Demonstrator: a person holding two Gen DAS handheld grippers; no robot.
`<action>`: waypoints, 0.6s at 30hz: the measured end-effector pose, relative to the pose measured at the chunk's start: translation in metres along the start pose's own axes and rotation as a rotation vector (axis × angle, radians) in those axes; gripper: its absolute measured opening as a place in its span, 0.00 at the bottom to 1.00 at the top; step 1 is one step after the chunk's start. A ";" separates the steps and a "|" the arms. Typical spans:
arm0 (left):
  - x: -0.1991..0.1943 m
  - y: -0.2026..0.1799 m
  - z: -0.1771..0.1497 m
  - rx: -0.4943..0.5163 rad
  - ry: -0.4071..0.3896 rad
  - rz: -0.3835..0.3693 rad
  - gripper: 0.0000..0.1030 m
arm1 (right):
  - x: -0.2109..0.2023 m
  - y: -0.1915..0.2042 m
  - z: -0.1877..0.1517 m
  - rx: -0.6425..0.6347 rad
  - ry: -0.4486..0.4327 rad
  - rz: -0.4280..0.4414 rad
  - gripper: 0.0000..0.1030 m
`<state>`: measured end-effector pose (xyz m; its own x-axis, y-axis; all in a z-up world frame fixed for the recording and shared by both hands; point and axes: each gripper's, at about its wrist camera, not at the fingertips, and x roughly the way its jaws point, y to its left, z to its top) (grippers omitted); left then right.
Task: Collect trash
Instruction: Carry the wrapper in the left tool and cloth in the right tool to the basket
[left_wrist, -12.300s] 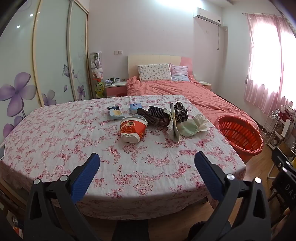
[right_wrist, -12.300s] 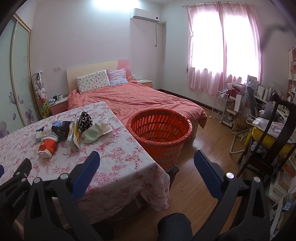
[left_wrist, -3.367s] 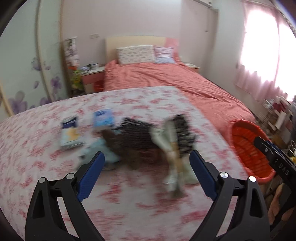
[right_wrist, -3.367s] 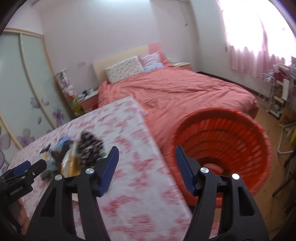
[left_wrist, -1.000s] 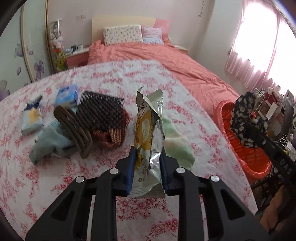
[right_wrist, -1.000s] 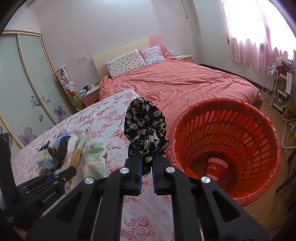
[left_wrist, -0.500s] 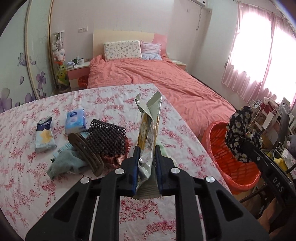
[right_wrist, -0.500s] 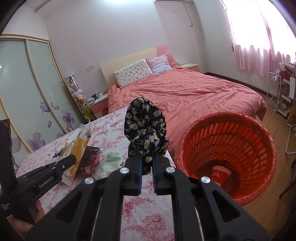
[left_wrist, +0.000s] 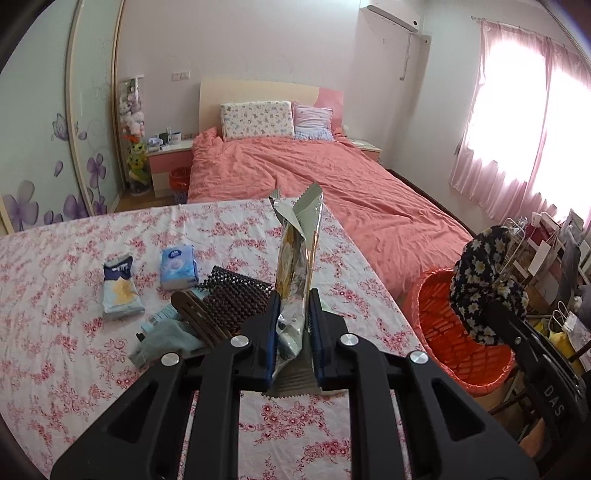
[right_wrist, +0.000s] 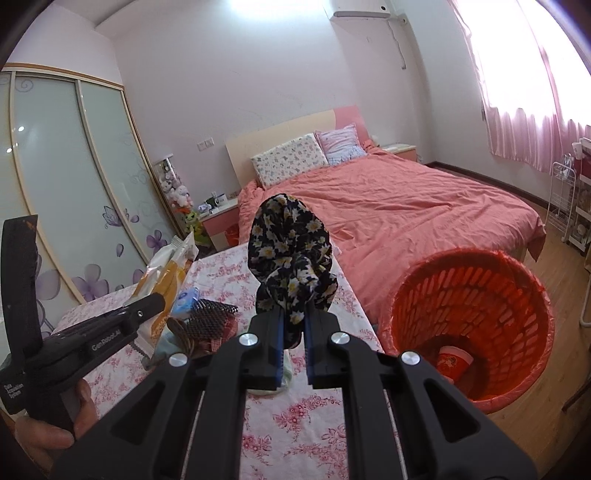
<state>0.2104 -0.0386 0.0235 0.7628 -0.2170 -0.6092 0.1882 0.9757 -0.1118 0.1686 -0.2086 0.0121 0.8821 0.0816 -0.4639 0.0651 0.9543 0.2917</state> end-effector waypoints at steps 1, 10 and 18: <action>-0.001 -0.002 0.001 0.005 -0.004 -0.001 0.15 | -0.003 -0.001 0.001 -0.001 -0.006 -0.003 0.09; 0.001 -0.030 0.006 0.046 -0.015 -0.065 0.15 | -0.024 -0.023 0.007 0.013 -0.047 -0.056 0.09; 0.019 -0.082 0.005 0.108 0.009 -0.170 0.15 | -0.031 -0.073 0.009 0.069 -0.060 -0.139 0.09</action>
<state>0.2127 -0.1229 0.0249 0.7087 -0.3771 -0.5962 0.3790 0.9164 -0.1290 0.1408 -0.2832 0.0123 0.8883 -0.0692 -0.4540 0.2185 0.9332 0.2854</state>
